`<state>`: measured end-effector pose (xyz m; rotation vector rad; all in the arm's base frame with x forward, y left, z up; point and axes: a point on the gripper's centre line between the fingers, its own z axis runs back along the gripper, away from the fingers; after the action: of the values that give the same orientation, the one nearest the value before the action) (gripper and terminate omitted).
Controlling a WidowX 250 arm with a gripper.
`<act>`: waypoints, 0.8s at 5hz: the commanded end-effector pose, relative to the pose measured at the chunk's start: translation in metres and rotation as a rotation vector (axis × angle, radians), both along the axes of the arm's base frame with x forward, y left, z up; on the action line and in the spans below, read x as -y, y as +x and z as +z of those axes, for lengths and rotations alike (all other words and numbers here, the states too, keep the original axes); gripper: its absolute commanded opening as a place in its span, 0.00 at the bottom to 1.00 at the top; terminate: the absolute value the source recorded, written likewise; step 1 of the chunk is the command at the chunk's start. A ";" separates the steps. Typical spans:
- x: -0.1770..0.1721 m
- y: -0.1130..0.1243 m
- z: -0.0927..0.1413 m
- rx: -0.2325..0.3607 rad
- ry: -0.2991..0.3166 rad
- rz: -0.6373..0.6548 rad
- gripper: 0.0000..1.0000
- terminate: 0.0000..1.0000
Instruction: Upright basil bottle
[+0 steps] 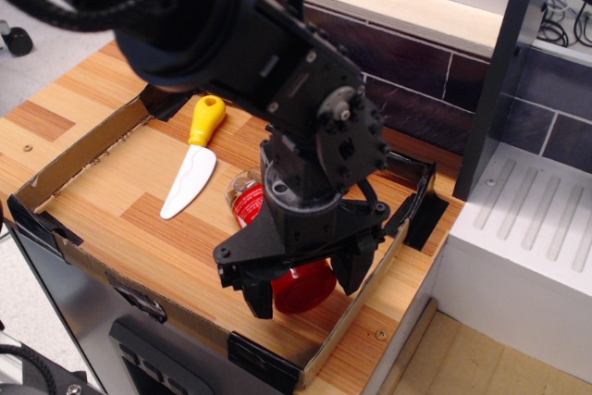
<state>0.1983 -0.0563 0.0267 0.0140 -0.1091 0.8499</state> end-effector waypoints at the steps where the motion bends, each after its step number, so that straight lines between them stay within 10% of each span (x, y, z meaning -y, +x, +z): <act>1: 0.003 0.009 -0.003 0.005 0.001 0.013 1.00 0.00; 4: 0.004 0.009 -0.014 -0.009 0.010 0.026 1.00 0.00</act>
<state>0.1983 -0.0556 0.0072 0.0383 -0.0953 0.8743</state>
